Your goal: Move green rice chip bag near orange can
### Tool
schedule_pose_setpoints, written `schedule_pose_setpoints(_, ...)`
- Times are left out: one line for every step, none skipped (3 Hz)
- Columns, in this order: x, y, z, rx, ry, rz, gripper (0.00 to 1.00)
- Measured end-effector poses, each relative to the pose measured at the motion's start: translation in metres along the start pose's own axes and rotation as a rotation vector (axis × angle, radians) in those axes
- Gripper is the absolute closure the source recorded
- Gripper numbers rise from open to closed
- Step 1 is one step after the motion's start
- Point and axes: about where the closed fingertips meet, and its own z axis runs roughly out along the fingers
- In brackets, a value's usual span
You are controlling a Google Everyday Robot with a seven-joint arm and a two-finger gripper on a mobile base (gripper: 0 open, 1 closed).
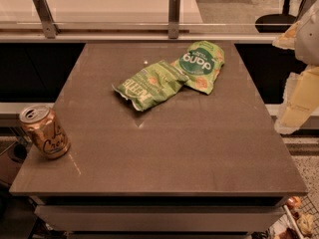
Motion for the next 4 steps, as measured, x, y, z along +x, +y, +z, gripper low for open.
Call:
schedule_pose_setpoints(0.0, 0.0, 0.0, 0.0, 0.0, 0.0, 0.0)
schedule_pose_setpoints(-0.003, -0.01, -0.001, 0.022, -0.006, 0.005, 0.0)
schedule_pose_setpoints(-0.007, -0.035, -0.002, 0.064, -0.027, -0.001, 0.0)
schedule_pose_setpoints(-0.013, -0.061, 0.001, 0.096, -0.062, -0.02, 0.0)
